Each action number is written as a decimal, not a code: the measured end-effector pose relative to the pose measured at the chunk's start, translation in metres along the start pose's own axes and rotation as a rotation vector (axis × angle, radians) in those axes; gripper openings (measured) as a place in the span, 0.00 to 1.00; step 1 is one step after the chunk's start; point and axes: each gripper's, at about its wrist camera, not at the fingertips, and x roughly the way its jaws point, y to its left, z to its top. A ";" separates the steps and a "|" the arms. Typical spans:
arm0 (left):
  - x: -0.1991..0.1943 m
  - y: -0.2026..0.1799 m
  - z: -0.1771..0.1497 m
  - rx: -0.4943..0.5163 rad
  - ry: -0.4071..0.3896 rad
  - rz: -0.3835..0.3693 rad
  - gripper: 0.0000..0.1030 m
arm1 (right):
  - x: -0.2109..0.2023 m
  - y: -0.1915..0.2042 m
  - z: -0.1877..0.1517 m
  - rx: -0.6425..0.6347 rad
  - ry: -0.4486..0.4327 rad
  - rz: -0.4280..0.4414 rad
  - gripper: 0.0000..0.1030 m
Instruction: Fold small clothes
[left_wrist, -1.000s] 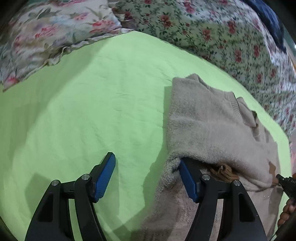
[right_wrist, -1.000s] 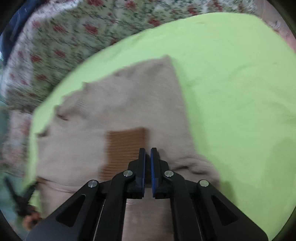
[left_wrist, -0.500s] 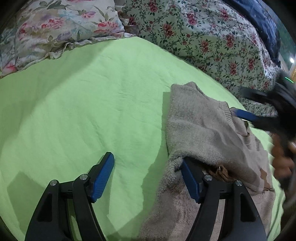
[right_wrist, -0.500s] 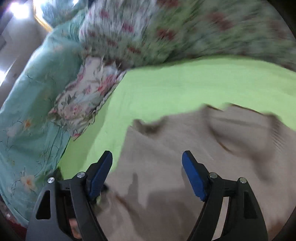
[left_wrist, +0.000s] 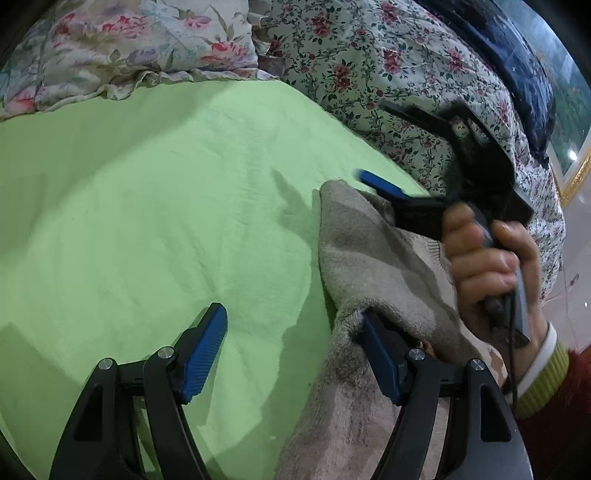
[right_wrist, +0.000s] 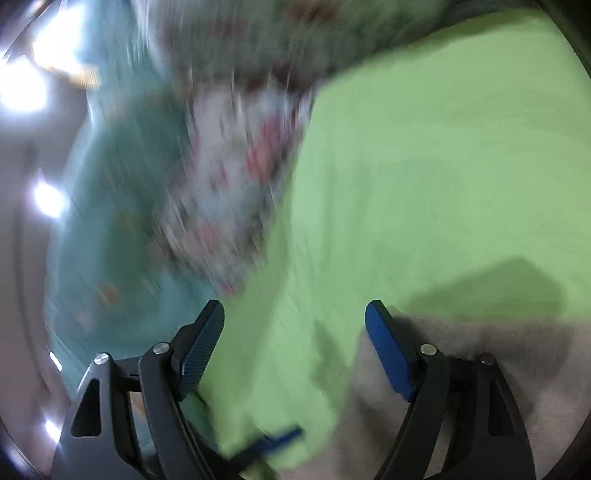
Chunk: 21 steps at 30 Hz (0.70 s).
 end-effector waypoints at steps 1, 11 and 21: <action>-0.003 0.002 0.000 -0.006 0.002 0.005 0.72 | -0.022 0.003 -0.006 -0.024 -0.045 -0.066 0.78; -0.016 -0.031 0.007 0.110 0.098 -0.009 0.74 | -0.228 -0.003 -0.147 -0.075 -0.365 -0.450 0.78; 0.004 -0.054 0.005 0.219 0.091 0.163 0.78 | -0.293 -0.055 -0.215 0.043 -0.427 -0.950 0.74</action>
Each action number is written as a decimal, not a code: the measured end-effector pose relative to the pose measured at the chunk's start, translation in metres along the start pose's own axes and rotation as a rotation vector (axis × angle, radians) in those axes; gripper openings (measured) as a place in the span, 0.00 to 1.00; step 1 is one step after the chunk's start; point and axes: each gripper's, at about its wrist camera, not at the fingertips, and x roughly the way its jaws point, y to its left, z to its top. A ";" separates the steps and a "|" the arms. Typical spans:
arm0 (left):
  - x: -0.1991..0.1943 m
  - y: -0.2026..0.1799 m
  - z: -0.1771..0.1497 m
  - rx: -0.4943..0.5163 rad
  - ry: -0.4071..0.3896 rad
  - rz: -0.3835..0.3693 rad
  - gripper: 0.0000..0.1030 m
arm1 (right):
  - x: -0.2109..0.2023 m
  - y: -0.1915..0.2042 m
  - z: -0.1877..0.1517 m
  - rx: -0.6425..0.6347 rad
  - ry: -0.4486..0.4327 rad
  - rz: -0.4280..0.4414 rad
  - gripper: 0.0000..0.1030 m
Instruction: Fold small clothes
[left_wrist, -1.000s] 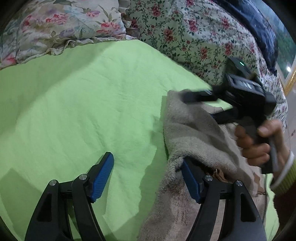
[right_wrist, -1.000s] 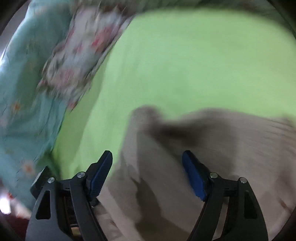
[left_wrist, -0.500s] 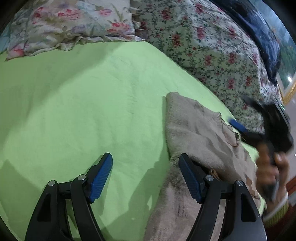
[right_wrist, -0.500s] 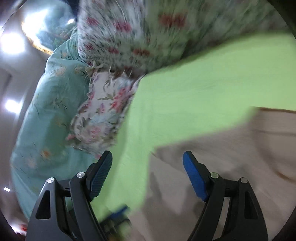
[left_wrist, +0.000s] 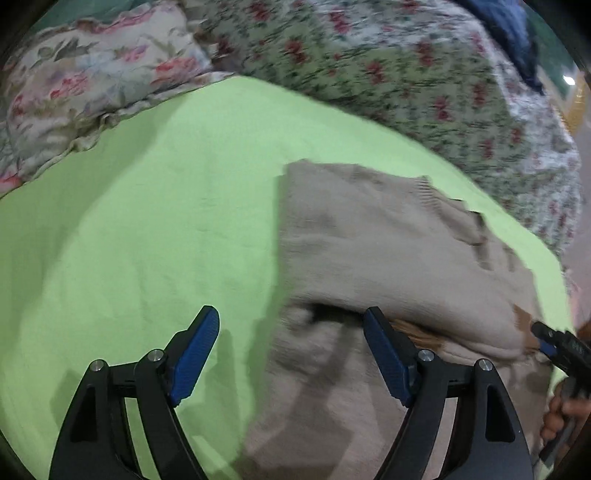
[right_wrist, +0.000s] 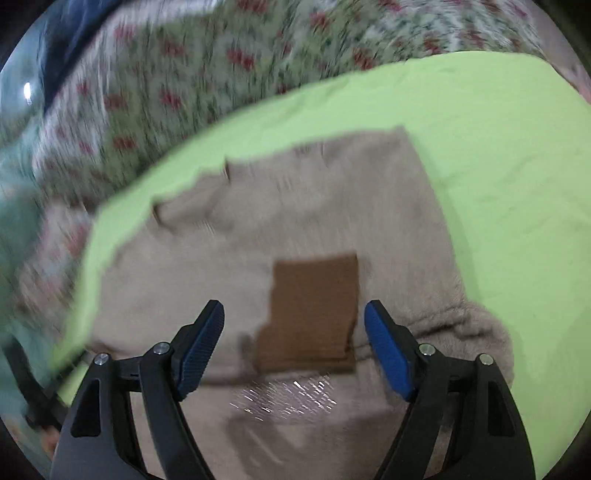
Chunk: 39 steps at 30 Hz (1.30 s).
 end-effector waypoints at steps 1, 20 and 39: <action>0.005 0.004 -0.001 0.005 0.019 0.016 0.78 | 0.004 -0.001 0.000 0.000 0.006 -0.028 0.71; 0.017 0.023 0.001 -0.046 0.054 0.087 0.80 | 0.000 -0.008 -0.001 -0.053 0.032 -0.099 0.10; -0.105 0.026 -0.101 0.015 0.165 -0.075 0.80 | -0.154 -0.062 -0.091 0.075 -0.036 0.024 0.42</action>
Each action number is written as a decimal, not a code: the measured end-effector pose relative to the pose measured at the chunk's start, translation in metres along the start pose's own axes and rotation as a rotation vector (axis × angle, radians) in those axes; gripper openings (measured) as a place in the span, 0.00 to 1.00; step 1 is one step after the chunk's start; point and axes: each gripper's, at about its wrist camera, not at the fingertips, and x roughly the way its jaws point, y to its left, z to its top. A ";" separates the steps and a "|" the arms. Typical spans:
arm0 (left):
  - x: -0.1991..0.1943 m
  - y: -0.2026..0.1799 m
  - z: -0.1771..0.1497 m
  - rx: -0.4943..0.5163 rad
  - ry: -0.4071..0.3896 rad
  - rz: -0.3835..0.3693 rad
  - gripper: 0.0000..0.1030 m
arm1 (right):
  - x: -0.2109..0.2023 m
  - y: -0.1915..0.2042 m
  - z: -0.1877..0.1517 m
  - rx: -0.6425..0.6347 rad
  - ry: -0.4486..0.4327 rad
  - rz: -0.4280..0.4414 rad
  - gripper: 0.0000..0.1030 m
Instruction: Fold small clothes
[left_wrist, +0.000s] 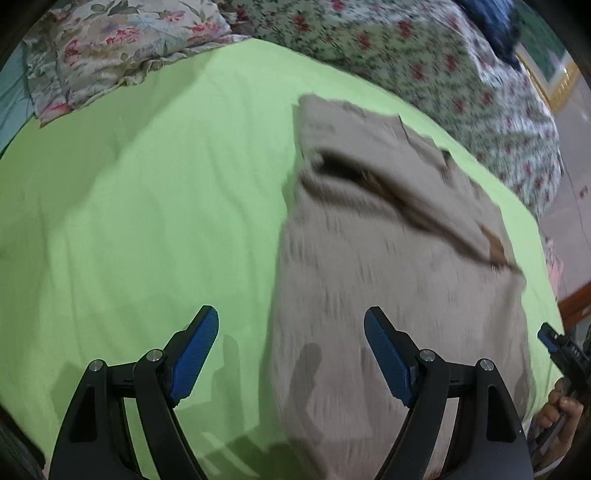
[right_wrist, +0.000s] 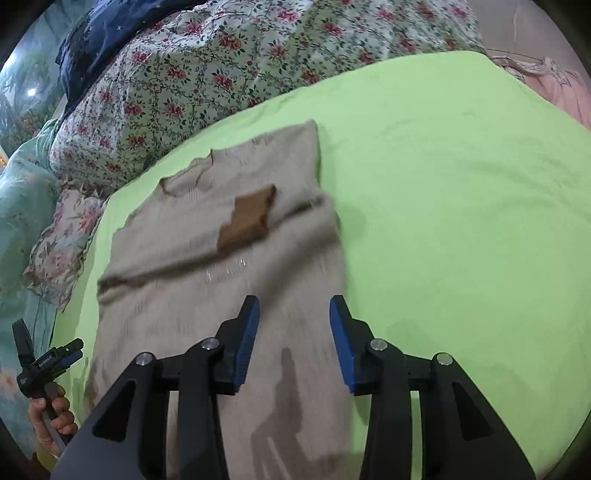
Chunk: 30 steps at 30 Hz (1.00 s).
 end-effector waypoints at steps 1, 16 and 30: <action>-0.004 -0.002 -0.010 0.011 0.008 0.007 0.80 | -0.005 -0.003 -0.008 0.003 0.004 0.000 0.43; -0.019 -0.023 -0.131 0.140 0.198 -0.186 0.78 | -0.043 -0.027 -0.109 -0.024 0.172 0.230 0.53; -0.030 -0.005 -0.133 0.191 0.190 -0.230 0.07 | -0.076 -0.040 -0.132 -0.060 0.126 0.363 0.09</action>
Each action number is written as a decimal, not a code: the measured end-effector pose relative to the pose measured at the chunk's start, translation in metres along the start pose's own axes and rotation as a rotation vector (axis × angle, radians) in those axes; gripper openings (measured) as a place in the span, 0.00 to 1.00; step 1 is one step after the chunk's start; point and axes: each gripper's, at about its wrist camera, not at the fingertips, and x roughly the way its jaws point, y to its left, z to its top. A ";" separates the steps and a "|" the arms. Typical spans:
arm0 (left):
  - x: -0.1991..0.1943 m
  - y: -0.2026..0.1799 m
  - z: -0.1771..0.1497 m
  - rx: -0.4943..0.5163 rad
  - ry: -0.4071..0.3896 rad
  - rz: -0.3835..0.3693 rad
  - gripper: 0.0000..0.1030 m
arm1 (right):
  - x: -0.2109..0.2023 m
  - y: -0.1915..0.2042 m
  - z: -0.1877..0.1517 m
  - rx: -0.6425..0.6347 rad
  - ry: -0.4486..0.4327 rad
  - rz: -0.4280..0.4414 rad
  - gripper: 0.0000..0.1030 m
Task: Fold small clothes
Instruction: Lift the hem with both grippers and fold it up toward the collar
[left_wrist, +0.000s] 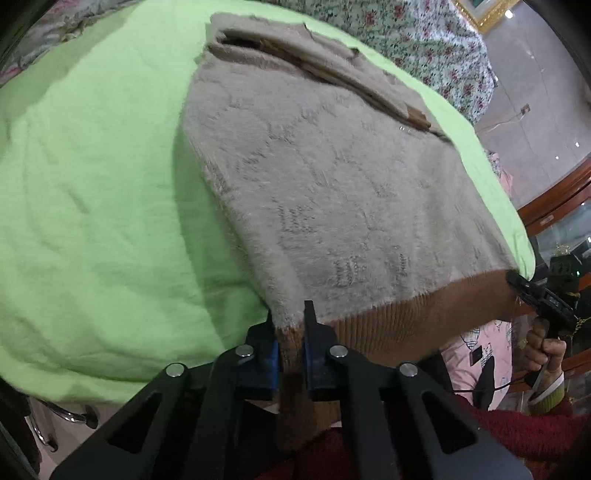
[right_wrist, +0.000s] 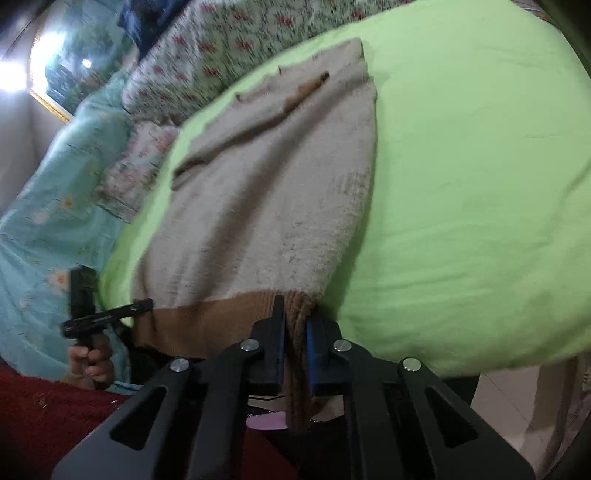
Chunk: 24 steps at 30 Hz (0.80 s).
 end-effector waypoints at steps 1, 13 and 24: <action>-0.006 0.004 -0.003 0.004 -0.015 0.000 0.07 | -0.013 -0.002 -0.001 -0.002 -0.022 0.013 0.08; 0.008 0.027 -0.012 -0.057 0.026 -0.128 0.27 | 0.015 -0.031 -0.013 0.089 0.065 0.071 0.40; -0.001 0.020 -0.031 0.048 -0.041 -0.113 0.06 | 0.011 -0.016 -0.023 0.020 0.082 0.037 0.08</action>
